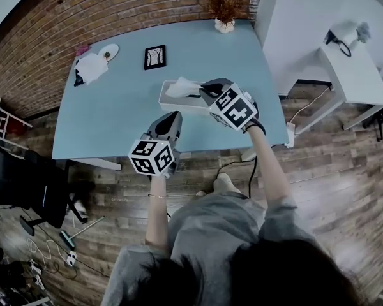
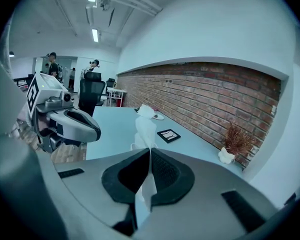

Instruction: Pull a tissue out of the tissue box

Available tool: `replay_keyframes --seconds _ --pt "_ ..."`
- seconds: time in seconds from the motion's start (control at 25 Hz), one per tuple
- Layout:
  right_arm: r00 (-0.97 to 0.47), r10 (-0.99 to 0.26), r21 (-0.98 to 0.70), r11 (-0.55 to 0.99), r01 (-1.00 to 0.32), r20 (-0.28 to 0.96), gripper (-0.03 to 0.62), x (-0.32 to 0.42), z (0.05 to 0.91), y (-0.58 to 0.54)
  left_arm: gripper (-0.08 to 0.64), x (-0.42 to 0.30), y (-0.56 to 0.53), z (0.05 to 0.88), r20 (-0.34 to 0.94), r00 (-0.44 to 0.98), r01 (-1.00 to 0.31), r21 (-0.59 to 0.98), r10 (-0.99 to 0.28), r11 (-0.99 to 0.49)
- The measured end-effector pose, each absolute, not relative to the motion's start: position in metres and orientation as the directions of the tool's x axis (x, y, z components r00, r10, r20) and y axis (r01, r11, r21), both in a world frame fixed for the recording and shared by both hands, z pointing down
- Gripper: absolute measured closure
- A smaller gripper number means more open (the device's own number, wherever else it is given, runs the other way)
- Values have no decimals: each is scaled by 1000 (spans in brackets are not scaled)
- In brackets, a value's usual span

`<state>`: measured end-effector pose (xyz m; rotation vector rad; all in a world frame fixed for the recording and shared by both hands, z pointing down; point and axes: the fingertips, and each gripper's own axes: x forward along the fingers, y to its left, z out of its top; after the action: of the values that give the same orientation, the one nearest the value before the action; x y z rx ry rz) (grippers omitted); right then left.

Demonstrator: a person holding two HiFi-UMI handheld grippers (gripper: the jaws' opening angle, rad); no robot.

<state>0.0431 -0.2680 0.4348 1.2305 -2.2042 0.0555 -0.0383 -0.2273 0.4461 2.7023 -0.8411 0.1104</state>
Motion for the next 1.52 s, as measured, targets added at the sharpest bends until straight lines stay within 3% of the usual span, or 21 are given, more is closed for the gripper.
replay_keyframes --seconds 0.56,1.52 --pt "-393 -843 194 483 -854 368 591 42 420 -233 557 -42 -215 427 91 829 -559 179 -552 -810" --pt "-355 -878 119 409 -905 323 591 30 444 -182 557 -55 -183 438 69 853 -521 153 -517 -840"
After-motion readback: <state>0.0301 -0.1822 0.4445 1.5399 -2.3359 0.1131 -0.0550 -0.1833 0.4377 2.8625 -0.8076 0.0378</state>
